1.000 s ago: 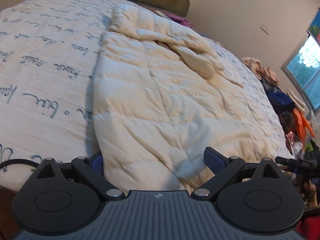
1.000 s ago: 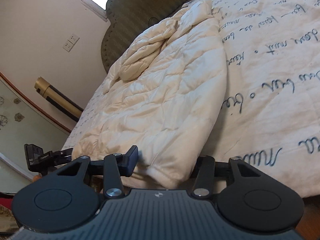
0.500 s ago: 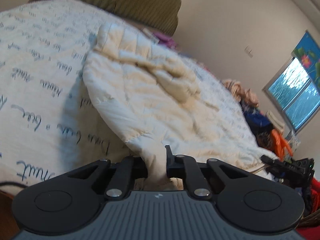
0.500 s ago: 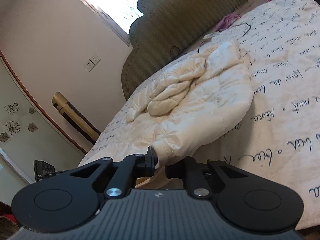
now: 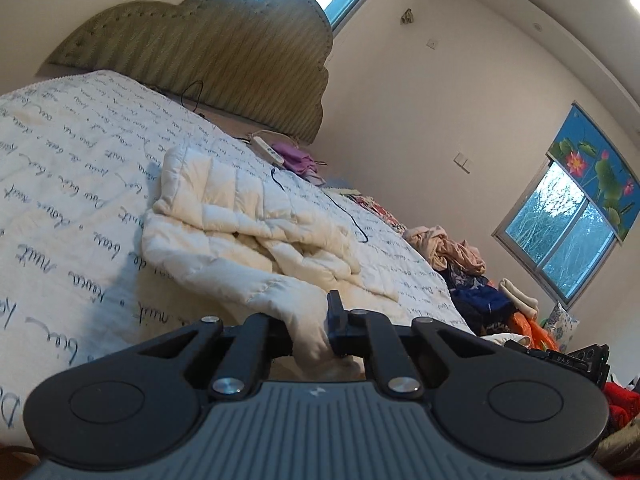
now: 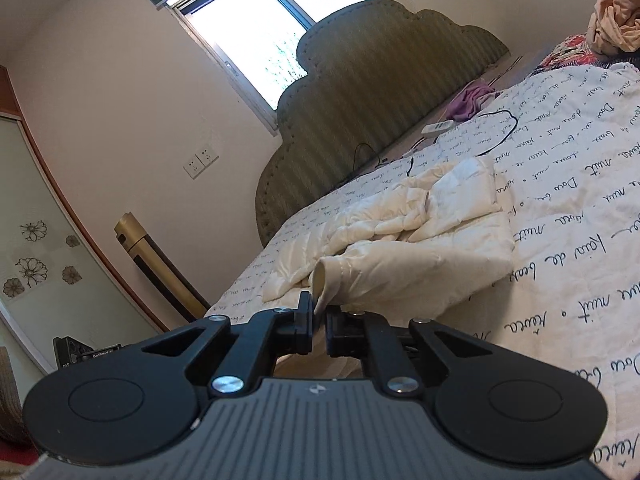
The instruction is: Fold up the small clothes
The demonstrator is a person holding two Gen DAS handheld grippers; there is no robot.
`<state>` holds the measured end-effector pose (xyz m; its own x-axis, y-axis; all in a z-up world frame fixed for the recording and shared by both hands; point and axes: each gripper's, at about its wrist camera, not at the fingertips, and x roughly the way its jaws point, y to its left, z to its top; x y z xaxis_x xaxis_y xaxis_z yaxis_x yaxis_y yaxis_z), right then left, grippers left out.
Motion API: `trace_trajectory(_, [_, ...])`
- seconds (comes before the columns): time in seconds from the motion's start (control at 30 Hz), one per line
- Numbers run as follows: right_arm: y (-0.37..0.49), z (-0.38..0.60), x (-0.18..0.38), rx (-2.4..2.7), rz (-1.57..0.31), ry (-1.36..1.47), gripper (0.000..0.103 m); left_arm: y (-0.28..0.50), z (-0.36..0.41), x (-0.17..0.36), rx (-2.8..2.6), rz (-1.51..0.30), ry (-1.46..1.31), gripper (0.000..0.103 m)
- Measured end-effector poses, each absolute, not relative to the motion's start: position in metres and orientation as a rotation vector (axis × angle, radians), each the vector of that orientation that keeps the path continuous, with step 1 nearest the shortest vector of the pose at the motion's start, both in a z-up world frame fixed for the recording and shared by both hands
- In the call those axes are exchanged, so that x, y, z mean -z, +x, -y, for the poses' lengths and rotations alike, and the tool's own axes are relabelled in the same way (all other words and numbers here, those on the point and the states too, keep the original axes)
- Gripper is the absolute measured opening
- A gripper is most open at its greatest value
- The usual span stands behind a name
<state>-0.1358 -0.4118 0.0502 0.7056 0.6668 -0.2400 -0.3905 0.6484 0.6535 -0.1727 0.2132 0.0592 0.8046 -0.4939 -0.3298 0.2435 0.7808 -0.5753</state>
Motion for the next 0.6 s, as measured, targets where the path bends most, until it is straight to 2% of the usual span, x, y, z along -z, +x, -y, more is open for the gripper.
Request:
trace_trajectory(0.3, [-0.064,0.404,-0.072,-0.594,-0.406,0.582,0.009,-0.111,-0.215,-0.099,0.382,-0.384,-0.542,0.009])
trace_trajectory(0.6, [0.039,0.398,-0.088,-0.570,-0.365,0.555,0.009,-0.006,-0.206,-0.127,0.331,-0.349,-0.485,0.009])
